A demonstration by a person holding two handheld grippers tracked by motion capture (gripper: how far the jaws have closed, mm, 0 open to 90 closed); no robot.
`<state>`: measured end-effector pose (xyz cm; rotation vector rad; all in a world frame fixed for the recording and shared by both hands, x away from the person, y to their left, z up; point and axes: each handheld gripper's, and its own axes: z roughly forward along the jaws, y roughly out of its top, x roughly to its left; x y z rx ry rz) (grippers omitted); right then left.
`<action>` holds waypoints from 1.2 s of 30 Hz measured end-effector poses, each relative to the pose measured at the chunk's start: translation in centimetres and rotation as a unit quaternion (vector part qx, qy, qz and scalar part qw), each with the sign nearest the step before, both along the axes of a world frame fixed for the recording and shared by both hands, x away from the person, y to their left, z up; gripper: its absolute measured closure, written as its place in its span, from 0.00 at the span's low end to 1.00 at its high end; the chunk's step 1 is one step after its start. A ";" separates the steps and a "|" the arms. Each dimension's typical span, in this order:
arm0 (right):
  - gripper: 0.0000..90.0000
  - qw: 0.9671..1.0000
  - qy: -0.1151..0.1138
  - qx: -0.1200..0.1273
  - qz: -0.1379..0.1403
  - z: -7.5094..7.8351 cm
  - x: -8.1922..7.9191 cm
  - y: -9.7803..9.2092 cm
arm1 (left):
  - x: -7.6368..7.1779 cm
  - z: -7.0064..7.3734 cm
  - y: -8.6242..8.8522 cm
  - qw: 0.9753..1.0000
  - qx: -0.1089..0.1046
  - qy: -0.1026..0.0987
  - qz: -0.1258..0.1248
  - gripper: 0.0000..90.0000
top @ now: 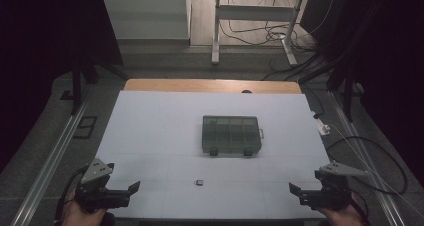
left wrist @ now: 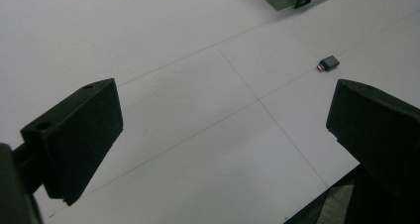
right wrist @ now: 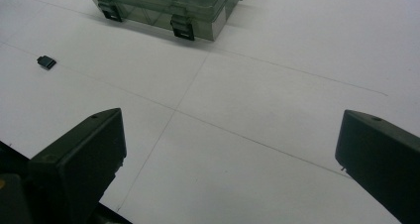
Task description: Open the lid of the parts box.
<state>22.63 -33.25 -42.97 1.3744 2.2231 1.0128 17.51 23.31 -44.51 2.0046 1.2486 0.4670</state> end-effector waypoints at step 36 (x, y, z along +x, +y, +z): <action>0.00 0.999 0.008 0.023 0.038 0.1 0.6 0.5 | 0.9 0.3 0.3 0.999 -0.035 0.007 -0.008 0.00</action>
